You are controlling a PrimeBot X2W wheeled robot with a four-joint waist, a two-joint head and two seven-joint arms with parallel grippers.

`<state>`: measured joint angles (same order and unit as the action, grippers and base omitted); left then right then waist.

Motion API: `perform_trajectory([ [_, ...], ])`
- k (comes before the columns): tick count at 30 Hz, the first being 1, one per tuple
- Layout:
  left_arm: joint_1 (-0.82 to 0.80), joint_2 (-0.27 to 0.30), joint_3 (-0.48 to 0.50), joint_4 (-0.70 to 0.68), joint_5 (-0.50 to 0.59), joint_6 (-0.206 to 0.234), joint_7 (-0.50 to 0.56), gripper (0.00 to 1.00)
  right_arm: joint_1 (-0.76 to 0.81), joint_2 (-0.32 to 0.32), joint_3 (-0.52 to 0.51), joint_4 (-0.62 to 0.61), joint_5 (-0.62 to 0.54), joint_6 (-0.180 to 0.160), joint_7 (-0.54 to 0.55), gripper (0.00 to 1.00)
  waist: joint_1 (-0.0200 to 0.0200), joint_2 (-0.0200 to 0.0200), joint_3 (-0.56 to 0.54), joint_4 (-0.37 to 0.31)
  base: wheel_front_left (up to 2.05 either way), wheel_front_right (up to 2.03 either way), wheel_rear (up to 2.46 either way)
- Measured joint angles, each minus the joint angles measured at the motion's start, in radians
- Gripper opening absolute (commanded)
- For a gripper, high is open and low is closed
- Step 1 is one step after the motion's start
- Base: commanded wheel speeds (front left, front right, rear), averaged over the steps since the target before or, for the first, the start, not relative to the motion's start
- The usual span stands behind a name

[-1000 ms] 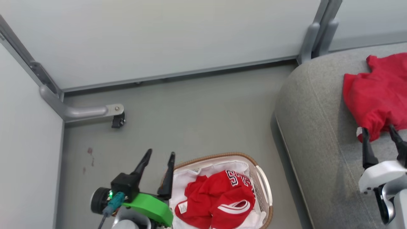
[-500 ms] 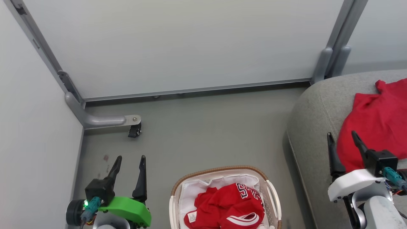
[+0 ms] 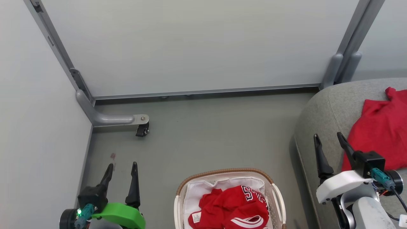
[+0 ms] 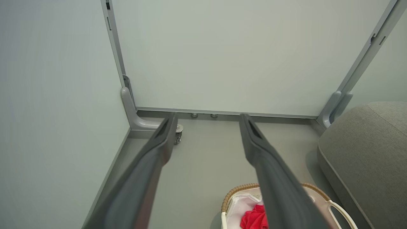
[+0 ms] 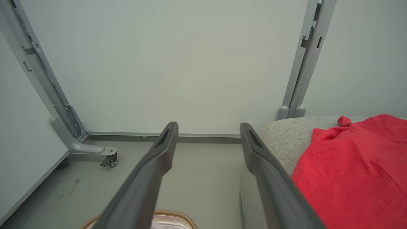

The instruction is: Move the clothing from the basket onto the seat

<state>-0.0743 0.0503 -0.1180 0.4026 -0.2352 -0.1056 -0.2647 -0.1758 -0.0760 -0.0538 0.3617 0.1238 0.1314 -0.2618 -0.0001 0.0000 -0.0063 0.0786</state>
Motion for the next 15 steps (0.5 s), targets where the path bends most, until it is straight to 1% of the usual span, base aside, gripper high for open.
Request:
perform_trajectory([
  [7, 0.003, 0.0, -0.015, -0.008, -0.013, 0.0, 0.0, 1.0, -0.022, 0.002, 0.024, -0.006, 0.0, 0.0, 0.0, 1.0, 0.0, 0.0, 0.023, -0.01, 0.0, 0.0, 0.0],
  [10, -0.012, 0.0, -0.037, -0.007, -0.023, 0.0, 0.0, 1.0, -0.058, 0.004, 0.035, -0.029, 0.0, 0.0, 0.0, 1.0, 0.0001, 0.0, 0.052, -0.017, 0.0, 0.0, 0.0],
  [15, -0.09, 0.0, -0.094, 0.007, -0.055, 0.0, 0.0, 1.0, -0.124, 0.008, 0.06, -0.056, -0.007, 0.0, 0.0, 1.0, 0.0001, 0.0, 0.128, -0.039, 0.0, 0.0, 0.0],
])
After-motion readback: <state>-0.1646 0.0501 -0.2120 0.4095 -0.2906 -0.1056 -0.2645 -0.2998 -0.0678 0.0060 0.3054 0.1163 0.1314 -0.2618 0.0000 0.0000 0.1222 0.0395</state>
